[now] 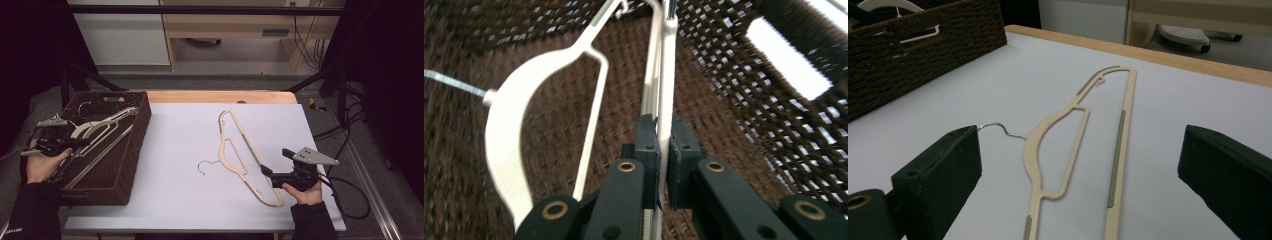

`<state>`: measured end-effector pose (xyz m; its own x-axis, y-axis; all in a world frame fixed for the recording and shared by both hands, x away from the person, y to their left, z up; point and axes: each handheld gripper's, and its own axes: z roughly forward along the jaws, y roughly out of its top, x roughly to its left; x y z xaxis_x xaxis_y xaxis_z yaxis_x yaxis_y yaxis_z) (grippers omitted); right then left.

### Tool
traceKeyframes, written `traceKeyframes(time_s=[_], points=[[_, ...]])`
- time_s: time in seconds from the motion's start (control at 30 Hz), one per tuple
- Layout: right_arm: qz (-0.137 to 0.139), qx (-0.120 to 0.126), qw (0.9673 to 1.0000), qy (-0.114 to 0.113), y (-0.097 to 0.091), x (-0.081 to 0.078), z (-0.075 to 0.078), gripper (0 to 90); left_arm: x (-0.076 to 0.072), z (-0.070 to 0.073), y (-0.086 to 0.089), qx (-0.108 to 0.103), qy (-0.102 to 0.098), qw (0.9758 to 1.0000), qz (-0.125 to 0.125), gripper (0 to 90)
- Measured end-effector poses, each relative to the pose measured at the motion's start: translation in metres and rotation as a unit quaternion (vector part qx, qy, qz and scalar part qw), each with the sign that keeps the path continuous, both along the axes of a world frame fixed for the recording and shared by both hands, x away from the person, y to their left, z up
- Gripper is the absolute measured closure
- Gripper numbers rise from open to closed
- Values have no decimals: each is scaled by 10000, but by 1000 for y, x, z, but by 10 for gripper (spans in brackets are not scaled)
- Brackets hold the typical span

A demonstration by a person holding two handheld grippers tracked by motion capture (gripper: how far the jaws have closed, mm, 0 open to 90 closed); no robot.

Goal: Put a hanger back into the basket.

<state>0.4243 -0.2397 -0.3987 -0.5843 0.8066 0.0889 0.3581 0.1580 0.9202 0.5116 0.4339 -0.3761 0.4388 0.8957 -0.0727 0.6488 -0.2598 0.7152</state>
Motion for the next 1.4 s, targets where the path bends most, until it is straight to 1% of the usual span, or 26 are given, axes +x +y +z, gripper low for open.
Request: traceKeyframes(time_s=[0.07, 0.1, 0.13, 0.17, 0.23, 0.3, 0.37, 0.4, 0.43, 0.5, 0.57, 0.6, 0.63, 0.67, 0.73, 0.87, 0.9, 0.97, 1.07, 1.1, 1.13, 1.23, 1.27, 1.3, 1.37, 1.4], points=[[0, 2, 10000, -1, 0, 0, 0, 43, 1, -2, 2, 13, 36, 9999, 121, 845], [3, 0, 10000, 0, 0, 0, 0, 43, 1, -3, 3, -20, 64, 9998, 188, 841], [6, -3, 10000, 0, 0, 0, 0, 43, 1, -4, 4, -14, 39, 9997, 223, 839], [15, 0, 10000, 5, 0, 0, 0, 43, 1, -5, 5, -41, 48, 9994, 330, 836], [17, -20, 10000, 0, 1, 0, -1, 43, 2, -6, 7, 51, 47, 9986, 528, 825], [26, -20, 10000, 0, 1, 1, -1, 43, 3, -6, 8, 123, 103, 9976, 675, 813], [32, -14, 10000, 13, 1, 1, -1, 44, 4, -7, 11, 266, 170, 9958, 859, 756], [27, -6, 10000, 21, 2, 1, -1, 45, 4, -8, 12, 260, 249, 9951, 916, 739], [30, -20, 10000, 19, 2, 1, -1, 45, 4, -9, 13, 218, 284, 9947, 962, 731], [39, -20, 10000, 20, 2, 1, -2, 45, 6, -11, 14, 244, 392, 9938, 1007, 688], [41, -22, 10000, 24, 2, 1, -2, 45, 8, -14, 13, 362, 452, 9928, 1053, 624], [42, -23, 10000, 22, 2, 1, -2, 45, 9, -15, 12, 402, 531, 9922, 1052, 585], [45, -23, 10000, 20, 2, 1, -2, 45, 10, -16, 12, 453, 625, 9913, 1064, 545], [46, -21, 10000, 21, 2, 1, -2, 46, 11, -18, 12, 514, 665, 9901, 1122, 517], [47, -20, 10000, 21, 2, 1, -2, 46, 12, -20, 12, 570, 712, 9888, 1182, 489], [41, -10, 10000, 15, 2, 1, -2, 46, 10, -19, 13, 561, 677, 9879, 1275, 429], [55, -11, 10000, 19, 2, 0, -1, 46, 10, -18, 13, 573, 628, 9880, 1290, 410], [42, -1, 10000, 13, 2, 0, -1, 46, 7, -14, 13, 489, 529, 9894, 1259, 395], [38, 16, 10000, 3, 1, 0, -1, 46, 2, -2, 10, 498, 299, 9912, 1190, 366], [30, 3, 10000, -16, 1, 0, -1, 46, -1, 3, 7, 456, 160, 9922, 1146, 359], [23, 13, 10000, -11, 1, 0, 0, 46, -3, 7, 5, 464, 62, 9928, 1104, 344], [19, 34, 10000, -40, -1, -1, 1, 46, -11, 23, -8, 322, -314, 9947, 921, 305], [12, 20, 10000, -55, -1, -1, 1, 47, -14, 28, -13, 234, -467, 9949, 859, 291], [3, 23, 10000, -60, -2, -2, 2, 46, -16, 32, -20, 97, -628, 9947, 813, 274], [-4, 41, 10000, -77, -3, -2, 3, 47, -23, 41, -32, -63, -912, 9940, 603, 230], [-5, 48, 10000, -86, -3, -3, 3, 47, -26, 46, -38, -111, -1019, 9936, 471, 211]])
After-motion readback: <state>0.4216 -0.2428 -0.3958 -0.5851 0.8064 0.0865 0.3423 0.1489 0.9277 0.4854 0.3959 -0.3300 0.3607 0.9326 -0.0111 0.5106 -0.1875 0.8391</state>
